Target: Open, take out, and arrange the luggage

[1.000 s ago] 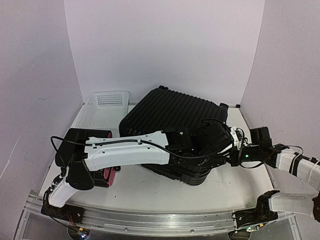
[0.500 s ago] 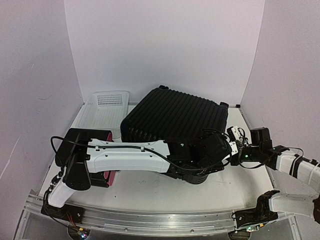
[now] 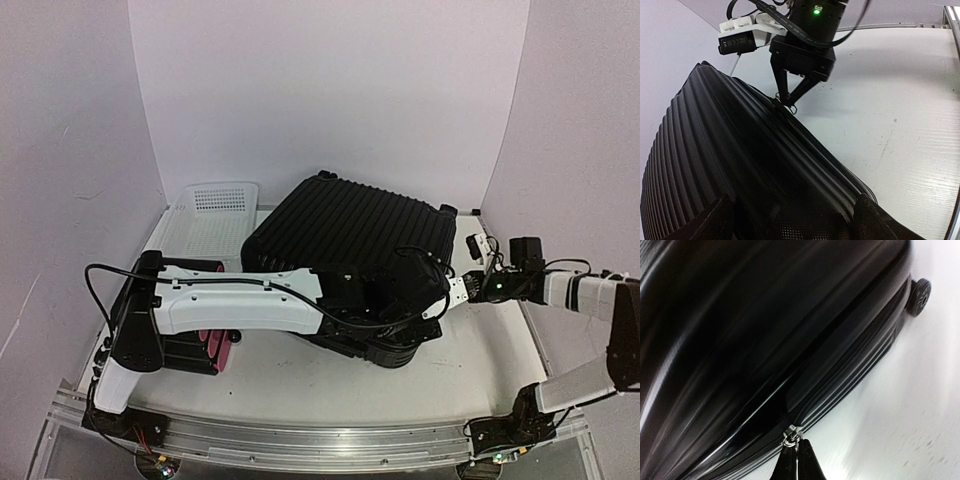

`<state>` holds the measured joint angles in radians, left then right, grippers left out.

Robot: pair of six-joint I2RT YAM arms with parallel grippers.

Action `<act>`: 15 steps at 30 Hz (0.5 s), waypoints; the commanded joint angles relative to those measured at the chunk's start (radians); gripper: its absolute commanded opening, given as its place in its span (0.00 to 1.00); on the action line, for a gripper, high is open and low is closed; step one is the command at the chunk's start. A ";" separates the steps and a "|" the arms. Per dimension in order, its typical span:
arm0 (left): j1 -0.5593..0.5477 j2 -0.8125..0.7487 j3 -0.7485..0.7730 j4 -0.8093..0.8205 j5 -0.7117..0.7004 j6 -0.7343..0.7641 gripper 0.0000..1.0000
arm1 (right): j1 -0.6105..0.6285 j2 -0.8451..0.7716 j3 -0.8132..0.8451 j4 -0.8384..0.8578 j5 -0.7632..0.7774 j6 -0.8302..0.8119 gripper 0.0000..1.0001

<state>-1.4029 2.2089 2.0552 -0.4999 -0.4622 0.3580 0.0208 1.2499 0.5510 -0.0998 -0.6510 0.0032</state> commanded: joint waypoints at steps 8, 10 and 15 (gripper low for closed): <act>0.068 -0.049 -0.066 -0.239 0.030 -0.073 0.81 | -0.240 0.430 0.385 0.281 -0.183 -0.280 0.00; 0.077 -0.051 -0.063 -0.249 0.032 -0.072 0.81 | -0.251 0.507 0.462 0.293 -0.227 -0.304 0.00; 0.099 -0.048 -0.055 -0.261 0.049 -0.075 0.79 | -0.273 0.716 0.674 0.301 -0.370 -0.354 0.00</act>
<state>-1.3705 2.1792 2.0342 -0.5053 -0.3702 0.3405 -0.1761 1.8606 1.0386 0.0360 -0.9985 -0.2821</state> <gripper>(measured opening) 0.798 0.021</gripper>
